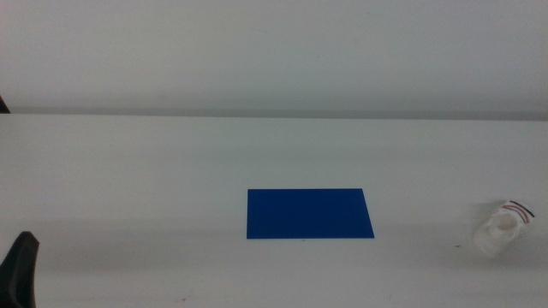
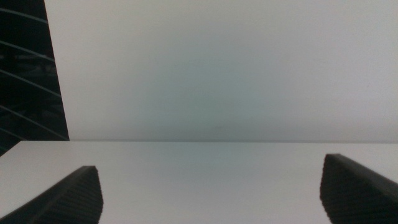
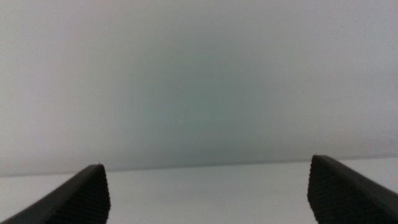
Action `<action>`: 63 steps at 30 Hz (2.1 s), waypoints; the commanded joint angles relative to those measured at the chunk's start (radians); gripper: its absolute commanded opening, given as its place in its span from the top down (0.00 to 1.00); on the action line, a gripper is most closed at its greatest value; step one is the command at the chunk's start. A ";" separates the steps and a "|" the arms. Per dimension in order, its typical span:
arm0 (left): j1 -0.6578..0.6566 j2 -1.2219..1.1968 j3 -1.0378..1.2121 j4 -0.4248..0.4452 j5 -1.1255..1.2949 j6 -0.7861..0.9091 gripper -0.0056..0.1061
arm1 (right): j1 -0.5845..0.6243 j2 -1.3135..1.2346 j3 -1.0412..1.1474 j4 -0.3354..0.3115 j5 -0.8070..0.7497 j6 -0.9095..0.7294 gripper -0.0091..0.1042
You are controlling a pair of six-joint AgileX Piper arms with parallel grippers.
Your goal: Use one arm to grab the shoe from the table and place it on the mat.
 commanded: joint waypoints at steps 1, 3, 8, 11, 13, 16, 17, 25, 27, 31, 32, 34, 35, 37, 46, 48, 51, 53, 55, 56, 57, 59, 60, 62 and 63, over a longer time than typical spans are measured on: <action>-0.004 -0.041 0.043 0.000 -0.018 -0.006 0.11 | -0.001 -0.039 0.015 0.000 0.044 -0.001 0.17; -0.004 -0.041 0.043 0.000 -0.018 -0.006 0.11 | -0.001 -0.031 -0.021 0.000 0.076 -0.001 0.17; -0.004 -0.041 0.043 0.000 -0.018 -0.006 0.11 | -0.001 0.100 -0.225 -0.005 0.275 -0.001 0.17; -0.004 -0.041 0.043 0.000 -0.018 -0.006 0.11 | -0.001 0.266 -0.406 0.009 0.555 0.005 0.17; -0.004 -0.041 0.043 0.000 -0.018 -0.006 0.11 | -0.001 0.394 -0.542 0.021 0.790 0.073 0.17; -0.004 -0.041 0.043 0.000 -0.018 -0.006 0.11 | -0.001 0.555 -0.695 0.039 1.035 0.199 0.17; -0.004 -0.041 0.043 0.000 -0.018 -0.006 0.11 | -0.001 0.589 -0.735 0.044 1.070 0.222 0.17; -0.004 -0.041 0.043 0.000 -0.018 -0.006 0.11 | -0.001 0.796 -0.806 0.045 1.050 0.288 0.17; -0.004 -0.041 0.043 0.000 -0.018 -0.006 0.11 | -0.001 0.854 -0.806 0.039 1.046 0.329 0.17; -0.004 -0.041 0.043 0.000 -0.018 -0.006 0.11 | -0.055 1.014 -0.827 0.015 1.022 0.449 0.17; -0.004 -0.041 0.043 0.000 -0.018 -0.006 0.11 | -0.073 1.063 -0.837 0.005 1.025 0.491 0.17; -0.004 -0.041 0.043 0.000 -0.018 -0.006 0.11 | -0.115 1.160 -0.868 -0.023 1.025 0.584 0.17; -0.004 -0.041 0.043 0.000 -0.018 -0.006 0.11 | -0.131 1.198 -0.880 -0.033 1.017 0.612 0.17; -0.004 -0.041 0.043 0.000 -0.018 -0.006 0.11 | -0.153 1.285 -0.907 -0.047 0.981 0.655 0.17; -0.004 -0.041 0.043 0.000 -0.018 -0.006 0.11 | -0.160 1.492 -0.940 -0.085 0.805 0.757 0.17; -0.004 -0.041 0.043 0.000 -0.018 -0.006 0.11 | -0.160 1.500 -0.940 -0.082 0.817 0.757 0.17; -0.004 -0.041 0.043 0.000 -0.018 -0.006 0.11 | -0.160 1.500 -0.940 -0.082 0.818 0.749 0.17; -0.004 -0.041 0.043 0.000 -0.018 -0.006 0.11 | -0.160 1.500 -0.940 -0.077 0.810 0.760 0.17; -0.004 -0.041 0.043 0.000 -0.018 -0.006 0.11 | -0.160 1.500 -0.940 -0.098 0.792 0.760 0.17; -0.004 -0.041 0.043 0.000 -0.018 -0.006 0.11 | -0.160 1.500 -0.940 -0.098 0.773 0.758 0.17; -0.004 -0.041 0.043 0.000 -0.018 -0.006 0.11 | -0.160 1.500 -0.940 -0.101 0.756 0.758 0.17; -0.004 -0.041 0.043 0.000 -0.018 -0.006 0.11 | -0.160 1.500 -0.940 -0.081 0.753 0.758 0.17; -0.004 -0.041 0.043 0.000 -0.018 -0.006 0.11 | -0.160 1.500 -0.940 -0.076 0.759 0.758 0.17; -0.004 -0.041 0.043 0.000 -0.018 -0.006 0.11 | -0.160 1.500 -0.940 -0.078 0.769 0.790 0.17; -0.004 -0.041 0.043 0.000 -0.018 -0.006 0.11 | -0.160 1.500 -0.940 -0.078 0.766 0.814 0.17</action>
